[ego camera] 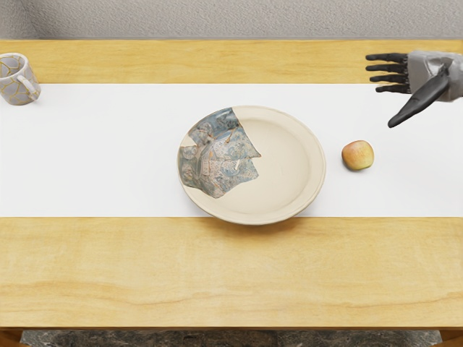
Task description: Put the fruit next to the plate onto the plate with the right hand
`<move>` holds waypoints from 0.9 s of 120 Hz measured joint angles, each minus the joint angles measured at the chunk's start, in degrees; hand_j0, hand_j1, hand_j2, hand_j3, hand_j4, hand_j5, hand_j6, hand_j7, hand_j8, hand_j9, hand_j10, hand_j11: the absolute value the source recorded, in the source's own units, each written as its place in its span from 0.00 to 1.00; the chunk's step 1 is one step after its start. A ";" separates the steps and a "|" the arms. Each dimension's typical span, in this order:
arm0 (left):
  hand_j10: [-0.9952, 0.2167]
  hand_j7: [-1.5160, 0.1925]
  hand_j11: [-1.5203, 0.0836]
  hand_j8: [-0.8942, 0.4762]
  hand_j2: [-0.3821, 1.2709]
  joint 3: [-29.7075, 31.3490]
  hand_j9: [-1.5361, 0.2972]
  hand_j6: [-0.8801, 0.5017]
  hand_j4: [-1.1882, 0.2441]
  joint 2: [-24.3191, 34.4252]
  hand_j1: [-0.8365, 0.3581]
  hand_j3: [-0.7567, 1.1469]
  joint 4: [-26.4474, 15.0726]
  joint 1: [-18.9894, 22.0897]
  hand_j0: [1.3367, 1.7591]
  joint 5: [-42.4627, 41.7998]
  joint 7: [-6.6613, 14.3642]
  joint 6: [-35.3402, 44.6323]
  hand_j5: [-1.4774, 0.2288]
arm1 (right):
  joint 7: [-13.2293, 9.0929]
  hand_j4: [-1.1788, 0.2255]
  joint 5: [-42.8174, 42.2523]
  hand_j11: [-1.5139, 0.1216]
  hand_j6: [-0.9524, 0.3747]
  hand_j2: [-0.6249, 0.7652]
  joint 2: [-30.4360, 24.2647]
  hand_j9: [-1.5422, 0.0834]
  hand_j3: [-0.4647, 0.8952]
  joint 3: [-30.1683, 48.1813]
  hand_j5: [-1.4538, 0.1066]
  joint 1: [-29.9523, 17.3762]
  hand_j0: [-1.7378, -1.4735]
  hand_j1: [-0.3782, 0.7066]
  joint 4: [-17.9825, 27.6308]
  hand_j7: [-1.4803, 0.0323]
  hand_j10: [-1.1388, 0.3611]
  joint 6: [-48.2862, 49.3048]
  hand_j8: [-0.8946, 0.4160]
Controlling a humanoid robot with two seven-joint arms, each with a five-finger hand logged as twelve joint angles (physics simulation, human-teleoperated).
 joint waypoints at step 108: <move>0.63 0.71 0.76 0.48 0.26 0.00 0.67 0.47 0.67 0.00 0.76 0.40 0.01 0.00 0.76 0.00 0.00 0.00 0.69 | -6.56 0.75 -50.24 0.83 0.63 0.43 7.26 0.86 0.34 0.60 0.84 -10.55 0.30 0.15 22.14 0.88 0.68 -34.94 0.59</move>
